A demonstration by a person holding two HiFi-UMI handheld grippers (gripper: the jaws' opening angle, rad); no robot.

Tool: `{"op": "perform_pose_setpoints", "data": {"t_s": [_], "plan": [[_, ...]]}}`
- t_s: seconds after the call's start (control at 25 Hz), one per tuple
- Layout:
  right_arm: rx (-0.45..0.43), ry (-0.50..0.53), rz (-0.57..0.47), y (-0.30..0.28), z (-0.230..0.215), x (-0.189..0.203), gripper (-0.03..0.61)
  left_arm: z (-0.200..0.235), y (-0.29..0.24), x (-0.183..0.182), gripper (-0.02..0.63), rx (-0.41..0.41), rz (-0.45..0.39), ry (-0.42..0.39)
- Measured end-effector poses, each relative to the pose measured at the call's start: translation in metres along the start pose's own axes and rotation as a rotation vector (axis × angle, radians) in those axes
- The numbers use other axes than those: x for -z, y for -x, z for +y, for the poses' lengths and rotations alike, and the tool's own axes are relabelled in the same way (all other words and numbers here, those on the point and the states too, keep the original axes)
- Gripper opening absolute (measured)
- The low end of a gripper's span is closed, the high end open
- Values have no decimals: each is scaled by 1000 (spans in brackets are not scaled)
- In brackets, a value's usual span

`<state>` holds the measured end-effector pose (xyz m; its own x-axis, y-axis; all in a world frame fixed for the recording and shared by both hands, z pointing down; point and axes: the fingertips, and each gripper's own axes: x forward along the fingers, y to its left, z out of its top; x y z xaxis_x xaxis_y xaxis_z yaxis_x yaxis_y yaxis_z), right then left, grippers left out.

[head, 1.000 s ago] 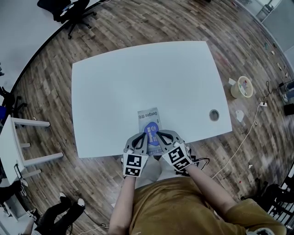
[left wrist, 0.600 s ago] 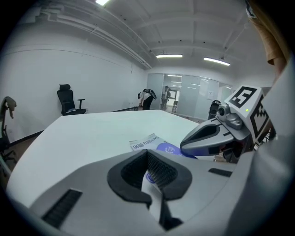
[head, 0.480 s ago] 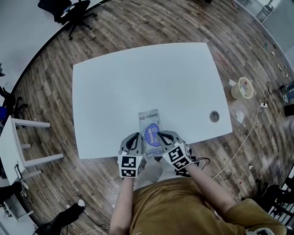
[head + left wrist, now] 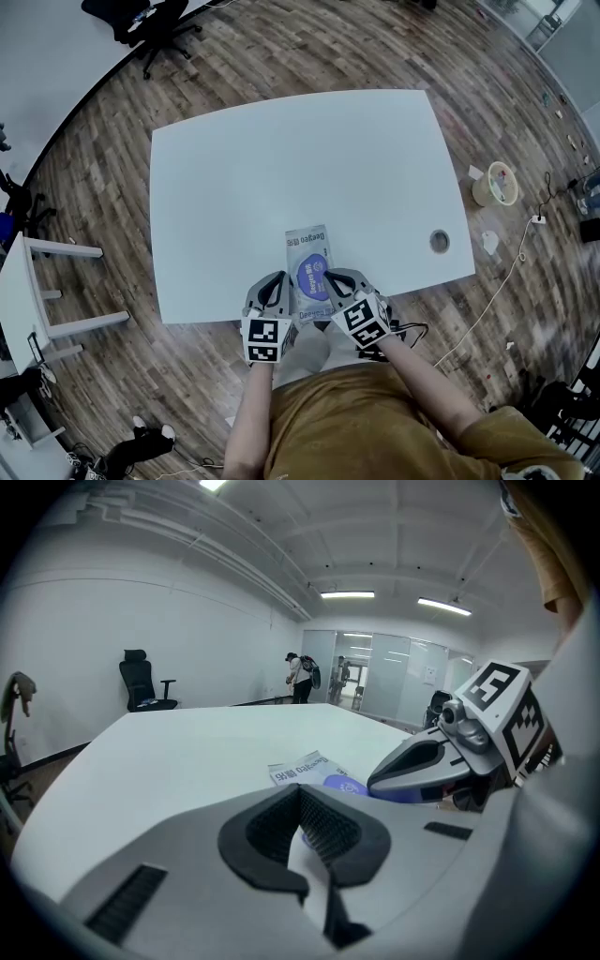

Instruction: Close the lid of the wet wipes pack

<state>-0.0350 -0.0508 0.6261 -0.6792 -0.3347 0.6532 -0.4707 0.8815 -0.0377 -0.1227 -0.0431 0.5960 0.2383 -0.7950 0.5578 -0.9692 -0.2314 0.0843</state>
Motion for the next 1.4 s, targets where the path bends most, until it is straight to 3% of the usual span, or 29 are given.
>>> {"op": "perform_pose_setpoints", "data": {"t_s": [0.72,1.08,1.4], "plan": [[-9,-17,10,-3,3,1,6,4,-1,-5,-5,-1,-11,-2],[94,0,-88,18,-14,-26,6,8,8,-12,-5,-17,-37,3],[212,-6,-243,51,-47,-59,6,1,11,-19,-5,-4,-58,-15]]}}
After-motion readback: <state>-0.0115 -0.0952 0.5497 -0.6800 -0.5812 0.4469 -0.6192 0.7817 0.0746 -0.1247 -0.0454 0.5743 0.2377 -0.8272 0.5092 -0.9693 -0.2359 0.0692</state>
